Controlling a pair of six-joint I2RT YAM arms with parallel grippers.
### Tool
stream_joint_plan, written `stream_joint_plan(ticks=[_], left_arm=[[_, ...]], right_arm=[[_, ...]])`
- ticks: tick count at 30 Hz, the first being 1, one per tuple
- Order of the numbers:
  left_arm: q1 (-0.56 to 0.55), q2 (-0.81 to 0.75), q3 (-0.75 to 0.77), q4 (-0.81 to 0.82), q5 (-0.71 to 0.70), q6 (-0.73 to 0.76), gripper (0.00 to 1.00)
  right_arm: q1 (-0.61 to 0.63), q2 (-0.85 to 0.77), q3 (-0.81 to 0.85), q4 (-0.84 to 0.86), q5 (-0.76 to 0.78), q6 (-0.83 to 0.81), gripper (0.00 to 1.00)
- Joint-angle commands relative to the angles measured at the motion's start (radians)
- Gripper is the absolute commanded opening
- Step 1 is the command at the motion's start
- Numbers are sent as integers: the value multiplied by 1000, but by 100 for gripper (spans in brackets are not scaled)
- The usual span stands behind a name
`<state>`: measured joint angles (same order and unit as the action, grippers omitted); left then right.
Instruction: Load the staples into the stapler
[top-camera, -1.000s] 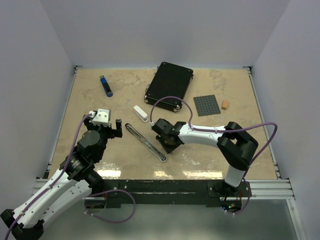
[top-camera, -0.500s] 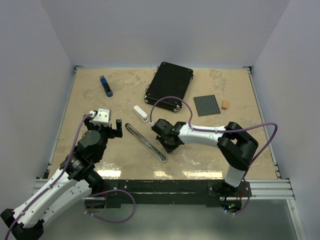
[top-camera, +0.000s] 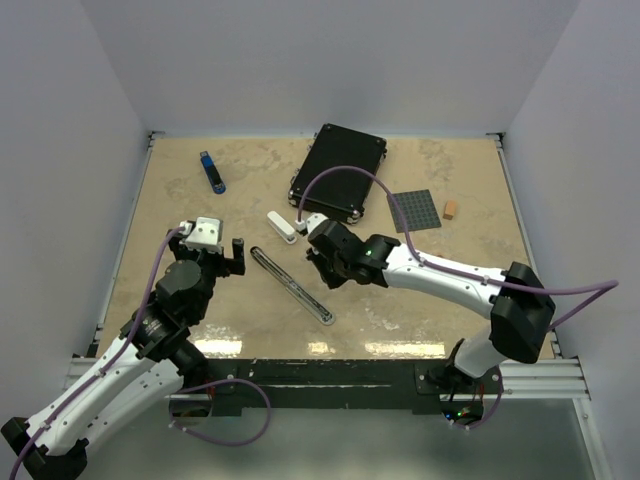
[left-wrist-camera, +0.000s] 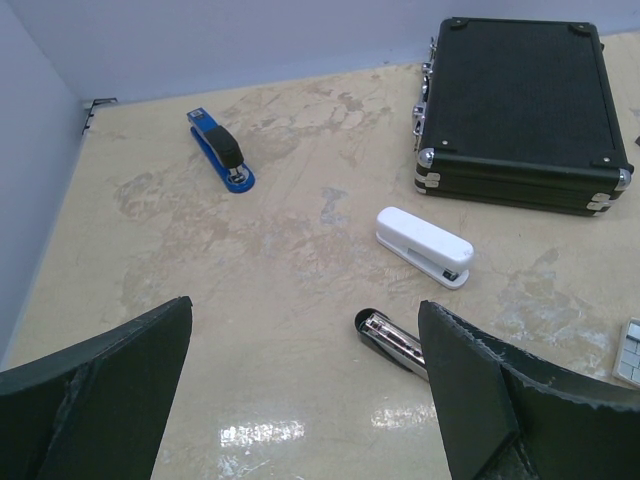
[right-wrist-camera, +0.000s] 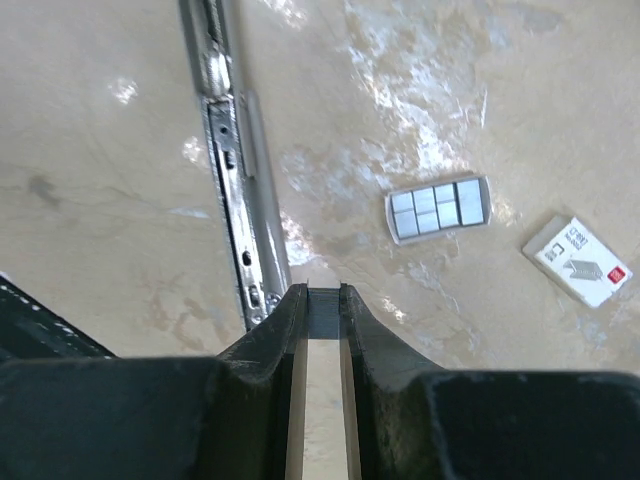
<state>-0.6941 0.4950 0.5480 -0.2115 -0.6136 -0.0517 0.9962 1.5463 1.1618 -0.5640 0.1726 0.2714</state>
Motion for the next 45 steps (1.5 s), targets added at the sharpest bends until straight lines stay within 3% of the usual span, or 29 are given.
stream_joint_plan(ticks=[1, 20, 45], left_arm=[[8, 2, 36, 14, 5, -7, 100], [11, -6, 36, 12, 0, -8, 100], [13, -1, 36, 15, 5, -8, 100]], right_arm=[[33, -9, 24, 64, -4, -26, 9], [97, 103, -11, 180, -58, -44, 8], [98, 152, -50, 190, -55, -55, 7]])
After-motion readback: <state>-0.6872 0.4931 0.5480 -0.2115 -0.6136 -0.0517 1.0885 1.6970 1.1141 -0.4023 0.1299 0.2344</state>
